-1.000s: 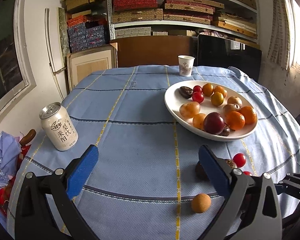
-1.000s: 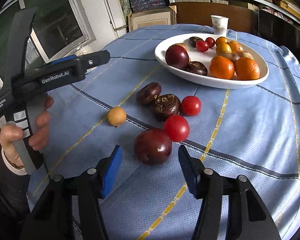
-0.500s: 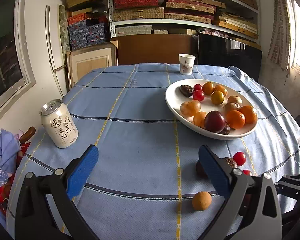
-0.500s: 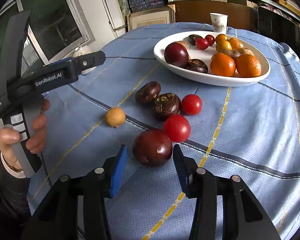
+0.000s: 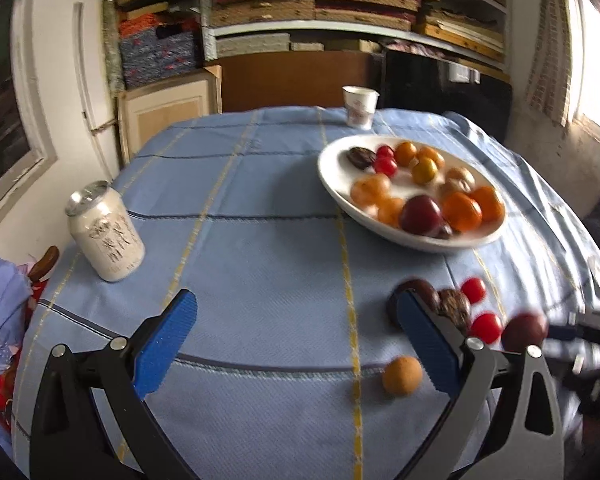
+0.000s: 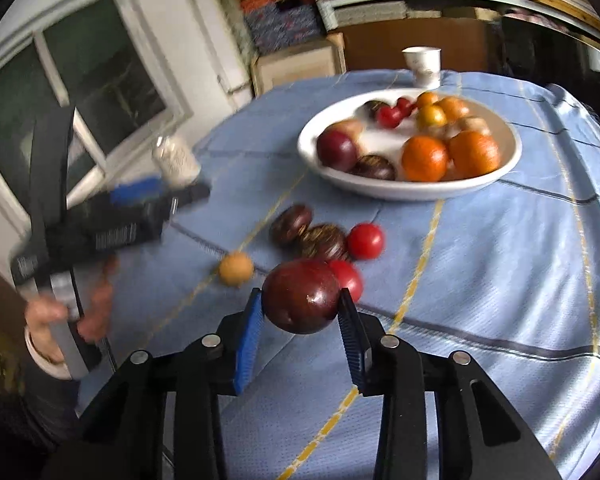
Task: Organize fruits
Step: 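Grasp a dark red plum with the right gripper while the left gripper grasps a small orange fruit, then carry the plum and small orange fruit onto the white plate and open both grippers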
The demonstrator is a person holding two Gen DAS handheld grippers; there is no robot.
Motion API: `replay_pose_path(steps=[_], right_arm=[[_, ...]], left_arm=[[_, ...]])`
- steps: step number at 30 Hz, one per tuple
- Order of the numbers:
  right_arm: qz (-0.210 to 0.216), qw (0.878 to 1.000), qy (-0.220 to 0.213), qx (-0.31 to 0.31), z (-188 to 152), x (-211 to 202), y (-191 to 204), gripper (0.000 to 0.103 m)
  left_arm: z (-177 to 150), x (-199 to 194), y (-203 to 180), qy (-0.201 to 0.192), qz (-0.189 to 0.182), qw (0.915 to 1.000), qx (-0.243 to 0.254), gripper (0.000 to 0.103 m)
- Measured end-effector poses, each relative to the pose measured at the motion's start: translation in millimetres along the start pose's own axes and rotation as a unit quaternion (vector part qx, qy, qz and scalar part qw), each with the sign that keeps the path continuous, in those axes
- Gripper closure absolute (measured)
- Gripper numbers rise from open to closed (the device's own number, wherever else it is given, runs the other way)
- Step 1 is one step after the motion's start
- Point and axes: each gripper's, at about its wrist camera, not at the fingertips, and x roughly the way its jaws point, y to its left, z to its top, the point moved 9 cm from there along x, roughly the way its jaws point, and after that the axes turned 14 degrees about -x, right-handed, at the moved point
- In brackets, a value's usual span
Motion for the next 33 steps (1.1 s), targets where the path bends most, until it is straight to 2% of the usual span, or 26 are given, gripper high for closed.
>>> replay_pose_path(steps=[3, 7, 9, 10, 12, 14, 17, 23, 29, 33], right_arm=[[-0.009, 0.999, -0.014, 0.034, 3.1, -4.6, -16.8, 0.065], [-0.016, 0.998, -0.015, 0.059, 1.8, -5.1, -28.9, 0.065], [-0.017, 0.998, -0.012, 0.064, 0.6, -3.3, -31.2, 0.065], [-0.02, 0.998, -0.011, 0.063, 0.2, -2.9, -31.7, 0.065], [-0.026, 0.998, -0.011, 0.058, -0.4, -3.1, -31.1, 0.065], [-0.023, 0.998, -0.01, 0.055, -0.4, -2.4, -29.6, 0.065], [-0.024, 0.998, -0.01, 0.052, -1.8, -4.3, -27.5, 0.065], [-0.024, 0.998, -0.005, 0.054, -2.9, -2.9, -28.2, 0.065], [-0.025, 0.998, -0.005, 0.052, -2.8, -1.9, -28.1, 0.065], [-0.025, 0.998, -0.003, 0.051, -3.5, -1.3, -27.7, 0.065]], left_arm=[[-13.5, 2.7, -14.2, 0.019, -0.023, 0.9992, 0.025, 0.005], [-34.2, 0.6, -38.8, 0.025, -0.046, 0.9959, 0.074, 0.005], [-42.1, 0.2, -47.3, 0.033, -0.06, 0.9937, 0.089, 0.013], [-46.7, 0.4, -52.1, 0.039, -0.067, 0.9922, 0.098, 0.024], [-52.8, 2.1, -57.4, 0.049, -0.076, 0.9902, 0.107, 0.034], [-55.5, 5.1, -59.1, 0.057, -0.079, 0.9894, 0.108, 0.043], [-57.2, 10.6, -57.4, 0.072, -0.083, 0.9891, 0.099, 0.044], [-64.5, 16.7, -59.8, 0.092, -0.086, 0.9864, 0.105, 0.057], [-67.6, 21.8, -58.4, 0.109, -0.09, 0.985, 0.099, 0.061], [-70.5, 27.5, -55.9, 0.125, -0.089, 0.984, 0.091, 0.067]])
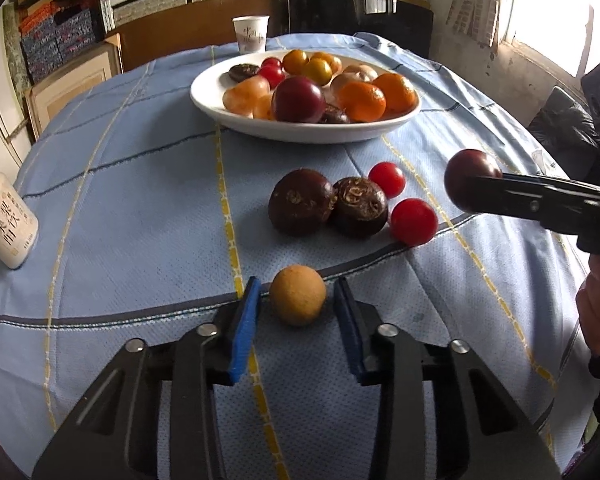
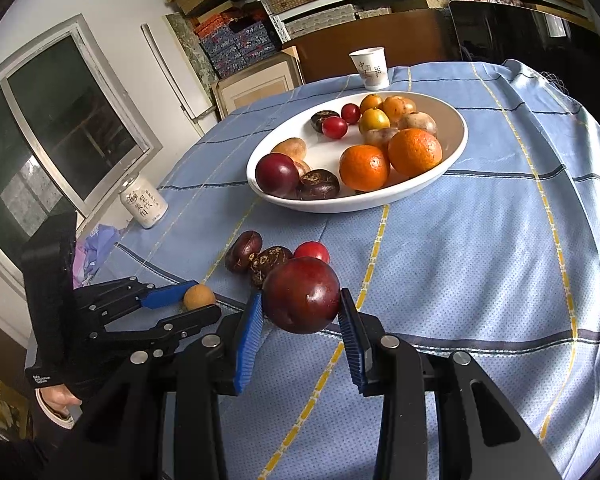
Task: Organize fruits
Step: 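Carry the plum and small orange fruit onto the white plate and open both grippers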
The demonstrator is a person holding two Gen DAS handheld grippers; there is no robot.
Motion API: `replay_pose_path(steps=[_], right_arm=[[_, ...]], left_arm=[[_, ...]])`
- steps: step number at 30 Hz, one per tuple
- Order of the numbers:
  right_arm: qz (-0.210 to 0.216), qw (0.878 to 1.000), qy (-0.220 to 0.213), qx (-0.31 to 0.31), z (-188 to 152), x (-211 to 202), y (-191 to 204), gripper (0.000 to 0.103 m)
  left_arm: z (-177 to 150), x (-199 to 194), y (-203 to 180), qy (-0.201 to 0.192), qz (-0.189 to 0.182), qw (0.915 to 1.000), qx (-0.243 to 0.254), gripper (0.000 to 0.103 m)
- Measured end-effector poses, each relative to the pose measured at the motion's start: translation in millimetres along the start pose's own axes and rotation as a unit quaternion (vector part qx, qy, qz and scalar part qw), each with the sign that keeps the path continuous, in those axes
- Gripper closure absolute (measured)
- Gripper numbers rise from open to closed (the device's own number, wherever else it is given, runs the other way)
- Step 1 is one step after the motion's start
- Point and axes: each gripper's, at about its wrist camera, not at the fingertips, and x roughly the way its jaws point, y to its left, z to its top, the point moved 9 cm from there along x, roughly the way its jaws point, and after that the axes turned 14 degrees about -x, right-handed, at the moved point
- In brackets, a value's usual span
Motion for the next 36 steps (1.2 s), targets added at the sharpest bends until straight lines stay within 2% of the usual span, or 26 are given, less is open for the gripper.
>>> replay_pose_path(steps=[10, 15, 17, 20, 23, 28, 31, 36], right_arm=[[-0.007, 1.0, -0.004, -0.005, 0.3, -1.3, 0.6, 0.065], [-0.019, 0.997, -0.065, -0.035, 19.5, -15.8, 4.5, 0.065], [-0.02, 0.995, -0.084, -0.048, 32.6, -17.4, 4.0, 0.065], [-0.031, 0.994, -0.097, -0.047, 54.5, -11.0, -6.4, 0.065], [-0.044, 0.994, -0.1, -0.014, 79.1, 7.0, -30.2, 0.065], [-0.07, 0.992, -0.105, 0.006, 111.2, 40.0, -58.6, 0.065], [-0.077, 0.992, -0.103, 0.013, 120.2, 54.3, -67.9, 0.065], [-0.079, 0.993, -0.086, 0.011, 121.9, 68.9, -78.1, 0.062]], left_arm=[[-0.5, -0.8, -0.9, -0.002, -0.002, 1.0, 0.001, 0.076], [3.8, -3.5, 1.6, 0.002, -0.023, 0.9996, -0.017, 0.076], [11.8, -5.3, 5.0, -0.004, -0.018, 0.9997, -0.016, 0.076], [33.9, -7.5, 9.5, -0.019, 0.001, 0.9998, -0.006, 0.076], [61.3, -8.9, 13.4, -0.031, 0.004, 0.9995, -0.006, 0.076], [127.0, -4.9, 16.3, -0.068, 0.022, 0.9974, -0.007, 0.076], [161.4, 10.2, 13.7, -0.076, 0.033, 0.9965, -0.004, 0.076], [194.0, 46.0, 13.8, -0.066, 0.046, 0.9967, -0.014, 0.075]])
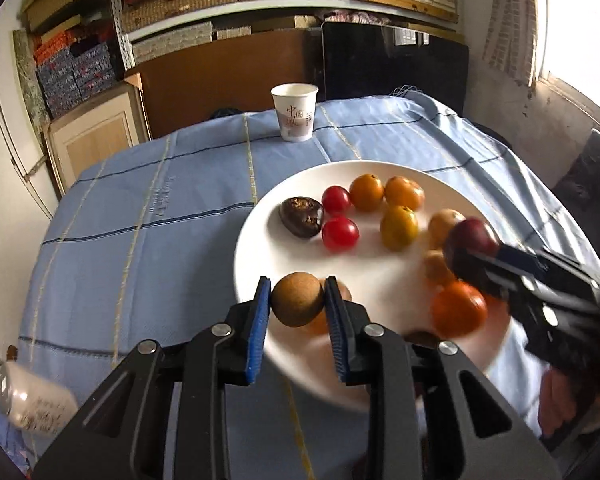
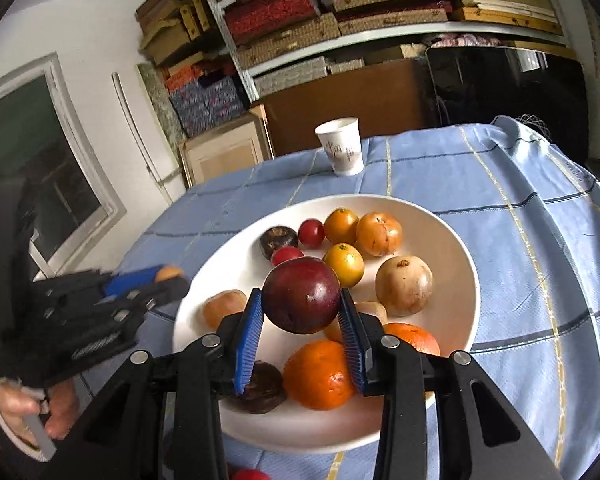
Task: Organize fruits
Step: 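Carry the plum and small orange fruit onto the white plate and open both grippers, then grasp a red tomato with the right gripper while the left gripper grasps a dark passion fruit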
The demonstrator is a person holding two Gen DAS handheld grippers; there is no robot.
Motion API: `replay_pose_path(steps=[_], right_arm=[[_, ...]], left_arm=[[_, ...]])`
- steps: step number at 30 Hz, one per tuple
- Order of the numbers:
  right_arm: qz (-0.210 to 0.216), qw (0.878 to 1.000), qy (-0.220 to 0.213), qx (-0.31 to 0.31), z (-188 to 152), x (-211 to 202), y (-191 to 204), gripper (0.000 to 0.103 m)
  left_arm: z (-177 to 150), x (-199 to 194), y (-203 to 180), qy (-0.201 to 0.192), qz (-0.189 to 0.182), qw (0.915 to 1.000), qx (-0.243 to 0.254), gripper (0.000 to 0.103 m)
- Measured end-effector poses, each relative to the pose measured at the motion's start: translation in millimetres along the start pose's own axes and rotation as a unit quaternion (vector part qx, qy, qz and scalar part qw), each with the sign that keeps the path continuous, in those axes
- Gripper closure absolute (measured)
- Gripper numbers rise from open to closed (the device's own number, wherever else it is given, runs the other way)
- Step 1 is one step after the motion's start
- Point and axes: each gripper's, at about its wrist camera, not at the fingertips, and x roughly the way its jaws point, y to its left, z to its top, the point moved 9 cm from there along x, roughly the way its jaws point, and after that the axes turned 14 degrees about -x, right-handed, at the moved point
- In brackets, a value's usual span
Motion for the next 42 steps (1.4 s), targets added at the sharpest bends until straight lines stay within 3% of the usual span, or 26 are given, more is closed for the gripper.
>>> replay_pose_path(steps=[1, 3, 9, 14, 18, 22, 28, 35, 42], right_arm=[[0.0, 1.0, 0.0, -0.001, 0.0, 0.1, -0.7, 0.058], [0.003, 1.0, -0.006, -0.001, 1.6, -4.9, -2.1, 0.055], [0.026, 0.999, -0.022, 0.01, 6.7, -31.1, -1.3, 0.047], [0.02, 1.0, -0.009, -0.02, -12.9, -49.1, 11.8, 0.047], [-0.001, 0.998, 0.03, -0.058, -52.7, -53.4, 28.5, 0.047], [0.001, 0.994, 0.048, -0.1, -69.4, -58.6, 48.1, 0.047], [0.066, 0.986, 0.064, -0.141, -72.9, -81.3, 69.5, 0.047], [0.109, 0.97, 0.11, -0.186, -101.9, -85.8, 100.5, 0.047], [0.084, 0.969, 0.139, -0.187, -115.0, -71.2, 98.1, 0.047]], left_arm=[[2.0, 4.5, 0.6, 0.0, 0.005, 1.0, -0.002, 0.069], [6.6, 8.9, 4.1, -0.003, 0.018, 0.9997, -0.013, 0.025], [-2.8, -18.9, 18.2, -0.027, 0.035, 0.9979, -0.047, 0.005], [-31.1, -48.8, 39.3, -0.038, 0.042, 0.9944, -0.09, 0.005], [-73.9, -57.4, 57.3, -0.031, 0.033, 0.9882, -0.146, 0.005], [-103.2, -55.1, 60.5, -0.001, 0.051, 0.9889, -0.14, 0.005], [-102.3, -75.0, 62.4, -0.036, 0.065, 0.9894, -0.125, 0.005], [-103.4, -76.3, 51.8, -0.026, 0.053, 0.992, -0.111, 0.005], [-105.5, -72.7, 51.9, -0.016, 0.052, 0.9922, -0.112, 0.005]])
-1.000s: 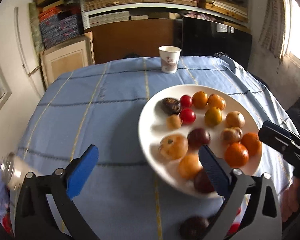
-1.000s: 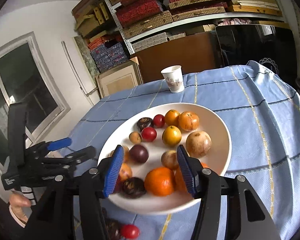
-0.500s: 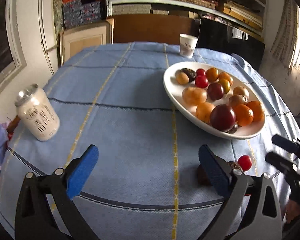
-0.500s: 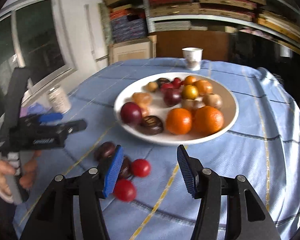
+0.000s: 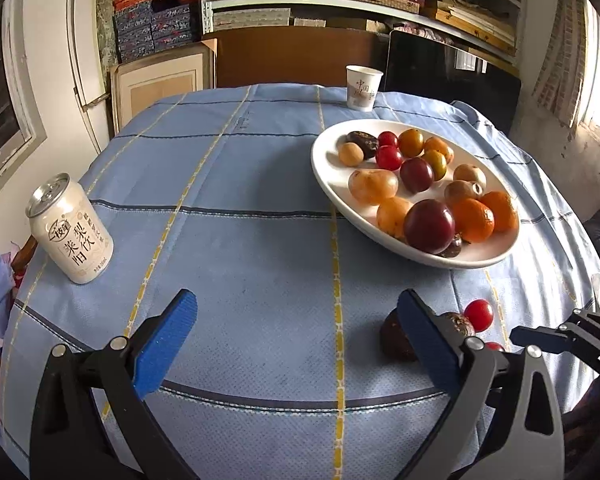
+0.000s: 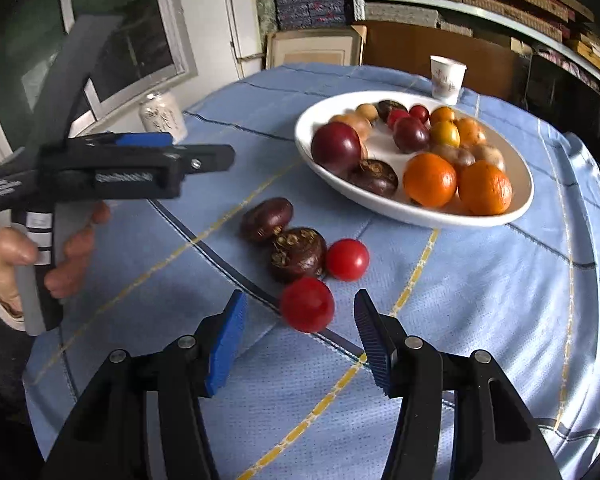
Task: Organize fruits
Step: 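Grasp a red tomato with the right gripper while the left gripper grasps a dark passion fruit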
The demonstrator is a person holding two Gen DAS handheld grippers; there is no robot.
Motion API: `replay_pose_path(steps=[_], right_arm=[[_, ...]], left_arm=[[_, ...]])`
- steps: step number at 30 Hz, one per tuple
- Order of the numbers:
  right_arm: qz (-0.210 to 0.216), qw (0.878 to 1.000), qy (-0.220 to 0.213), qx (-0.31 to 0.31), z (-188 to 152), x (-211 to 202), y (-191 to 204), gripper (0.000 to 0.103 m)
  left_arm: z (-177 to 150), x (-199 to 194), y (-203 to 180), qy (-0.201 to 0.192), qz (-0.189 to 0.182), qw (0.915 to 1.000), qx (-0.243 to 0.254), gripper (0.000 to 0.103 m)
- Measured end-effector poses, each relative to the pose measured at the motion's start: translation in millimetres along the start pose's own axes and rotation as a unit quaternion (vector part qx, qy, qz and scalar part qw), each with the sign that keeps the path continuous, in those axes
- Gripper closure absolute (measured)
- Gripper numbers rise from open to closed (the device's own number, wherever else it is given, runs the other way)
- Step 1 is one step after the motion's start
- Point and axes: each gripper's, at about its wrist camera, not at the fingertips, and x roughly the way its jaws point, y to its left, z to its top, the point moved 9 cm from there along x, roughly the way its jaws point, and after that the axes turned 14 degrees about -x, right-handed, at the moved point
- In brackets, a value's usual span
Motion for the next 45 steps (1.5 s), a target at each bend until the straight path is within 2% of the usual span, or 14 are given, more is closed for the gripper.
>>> replay_pose_path(steps=[13, 21, 24, 27, 30, 32, 34, 36, 38, 40, 42, 43, 45], right_arm=[[-0.006, 1.0, 0.011, -0.004, -1.4, 9.8, 1.8, 0.047], [-0.003, 1.0, 0.021, -0.002, -3.7, 14.5, 1.6, 0.061], [-0.002, 1.0, 0.022, 0.002, -3.7, 15.0, 0.2, 0.072], [-0.001, 1.0, 0.018, 0.008, -3.1, 12.6, -1.1, 0.073], [0.014, 1.0, 0.003, 0.027, 0.0, 4.9, -5.9, 0.073], [0.025, 0.999, -0.004, 0.046, 1.3, 1.2, -11.0, 0.073], [0.022, 0.998, -0.006, 0.06, 1.2, -0.8, -17.6, 0.073], [0.021, 0.997, -0.006, 0.071, 0.5, -1.3, -21.9, 0.073], [0.021, 0.997, -0.006, 0.075, 0.4, -1.8, -23.0, 0.073], [0.016, 0.997, -0.008, 0.072, 1.0, -3.0, -22.8, 0.073], [0.011, 0.998, -0.01, 0.068, 1.1, -4.1, -21.7, 0.073], [0.01, 0.998, -0.01, 0.067, 1.3, -4.1, -21.1, 0.073], [0.009, 0.998, -0.01, 0.064, 1.2, -3.6, -20.5, 0.073]], left_arm=[[-4.8, 10.9, 4.6, 0.026, 0.004, 0.9996, -0.012, 0.005], [-5.3, 12.9, 5.5, 0.029, 0.009, 0.9995, -0.012, 0.005], [-6.3, 14.3, 5.6, 0.031, 0.01, 0.9994, -0.011, 0.005], [-8.1, 15.3, 3.2, 0.035, 0.006, 0.9994, -0.003, 0.005], [-14.3, 13.3, -8.3, 0.045, -0.022, 0.9981, 0.037, 0.005], [-21.4, 7.3, -22.1, 0.041, -0.053, 0.9937, 0.09, 0.005], [-29.5, -1.1, -36.8, 0.027, -0.082, 0.9859, 0.143, 0.005], [-37.6, -6.7, -50.5, 0.024, -0.117, 0.9775, 0.174, 0.005], [-41.8, -7.2, -57.5, 0.026, -0.134, 0.9738, 0.182, 0.005], [-43.7, -4.9, -61.5, 0.035, -0.15, 0.9723, 0.176, 0.012], [-45.7, 0.7, -64.0, 0.06, -0.175, 0.9704, 0.154, 0.026], [-45.9, 5.2, -64.5, 0.072, -0.183, 0.9703, 0.141, 0.029], [-49.0, 12.8, -65.8, 0.086, -0.182, 0.9706, 0.132, 0.038]])
